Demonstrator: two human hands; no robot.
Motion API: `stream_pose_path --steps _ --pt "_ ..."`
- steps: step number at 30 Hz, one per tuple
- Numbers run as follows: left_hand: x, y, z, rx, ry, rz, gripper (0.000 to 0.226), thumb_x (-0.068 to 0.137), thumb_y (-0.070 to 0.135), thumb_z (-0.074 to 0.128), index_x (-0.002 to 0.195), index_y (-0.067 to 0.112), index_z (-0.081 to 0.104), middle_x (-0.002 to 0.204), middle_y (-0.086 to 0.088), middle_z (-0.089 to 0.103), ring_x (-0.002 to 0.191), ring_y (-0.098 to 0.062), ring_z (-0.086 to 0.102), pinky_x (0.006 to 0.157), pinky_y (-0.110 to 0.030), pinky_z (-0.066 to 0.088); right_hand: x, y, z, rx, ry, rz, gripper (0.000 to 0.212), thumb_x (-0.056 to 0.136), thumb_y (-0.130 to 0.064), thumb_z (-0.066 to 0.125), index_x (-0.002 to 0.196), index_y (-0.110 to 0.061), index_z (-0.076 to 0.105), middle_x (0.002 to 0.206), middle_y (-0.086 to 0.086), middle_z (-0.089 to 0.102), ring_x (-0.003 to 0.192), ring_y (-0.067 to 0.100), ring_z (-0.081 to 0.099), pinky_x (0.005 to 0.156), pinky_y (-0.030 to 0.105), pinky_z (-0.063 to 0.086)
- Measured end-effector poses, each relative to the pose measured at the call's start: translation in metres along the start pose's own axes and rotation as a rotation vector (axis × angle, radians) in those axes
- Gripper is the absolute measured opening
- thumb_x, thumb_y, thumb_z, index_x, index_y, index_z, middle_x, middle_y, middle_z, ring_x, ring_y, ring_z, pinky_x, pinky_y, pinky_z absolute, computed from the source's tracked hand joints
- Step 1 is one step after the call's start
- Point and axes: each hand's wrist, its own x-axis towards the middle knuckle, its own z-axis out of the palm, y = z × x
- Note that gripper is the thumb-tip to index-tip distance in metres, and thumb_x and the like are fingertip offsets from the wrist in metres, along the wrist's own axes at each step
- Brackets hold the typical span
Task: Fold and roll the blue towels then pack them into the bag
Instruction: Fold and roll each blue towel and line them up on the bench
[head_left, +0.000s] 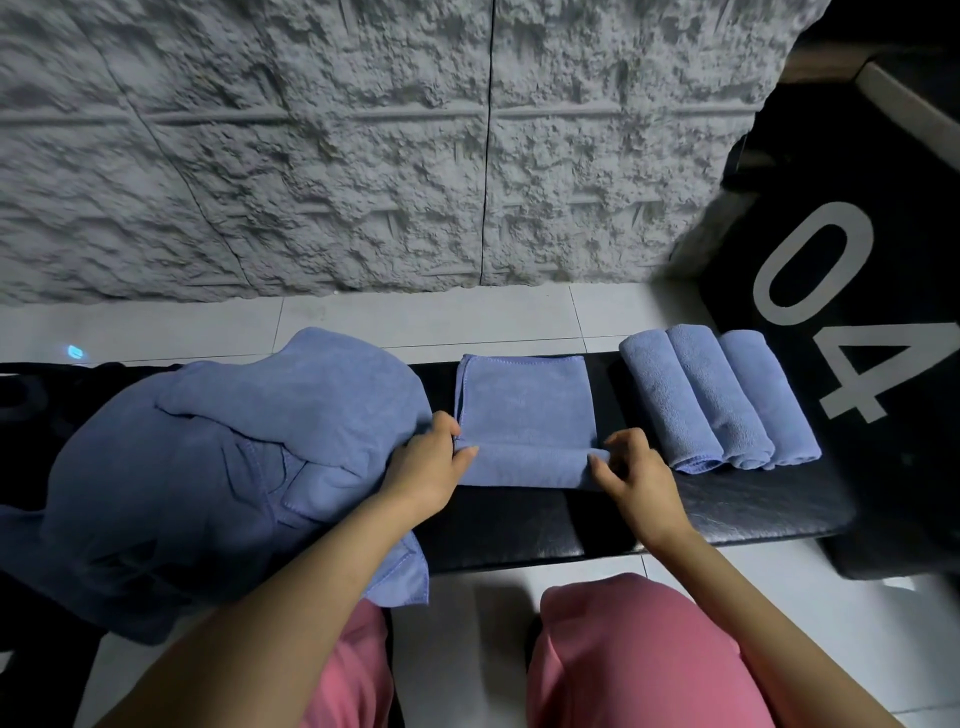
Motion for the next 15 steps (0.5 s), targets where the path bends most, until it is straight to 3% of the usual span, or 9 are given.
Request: stream_pose_path --steps 4,9,12,15 --pt "-0.002 0.003 -0.003 0.064 0.149 0.095 0.031 0.089 0.032 0.059 0.11 0.015 0.045 0.104 -0.003 0.054 0.099 -0.022 0.05 0.084 -0.036 0.046 0.001 -0.001 0.0 -0.156 0.089 -0.122 0.02 0.086 -0.025 0.066 0.098 -0.016 0.054 0.095 -0.003 0.056 0.09 0.016 0.041 0.073 0.03 0.037" --pt "-0.005 0.007 -0.008 0.239 0.182 0.376 0.007 0.091 0.018 0.055 0.093 0.019 0.061 0.104 0.007 0.056 0.099 -0.017 0.046 0.088 -0.034 0.04 -0.003 -0.005 -0.001 -0.374 0.152 -0.566 0.013 0.083 -0.006 0.062 0.087 -0.018 0.062 0.093 -0.009 0.061 0.083 0.018 0.044 0.068 0.031 0.045" --pt "-0.007 0.009 -0.006 0.35 0.172 0.41 0.021 0.097 0.03 0.042 0.097 0.022 0.061 0.108 0.011 0.054 0.102 -0.015 0.043 0.09 -0.031 0.036 -0.008 -0.001 -0.004 -0.51 0.192 -0.704 0.011 0.083 -0.015 0.062 0.093 -0.016 0.067 0.102 -0.009 0.065 0.089 0.022 0.052 0.067 0.036 0.046" --pt "-0.009 0.011 -0.008 0.435 0.12 0.421 0.038 0.09 0.05 0.049 0.118 0.025 0.055 0.119 0.011 0.048 0.113 -0.015 0.041 0.093 -0.03 0.033 -0.013 0.006 -0.006 -0.632 0.161 -0.709 0.037 0.078 -0.025 0.071 0.113 -0.017 0.065 0.118 -0.008 0.062 0.1 0.024 0.051 0.072 0.033 0.039"
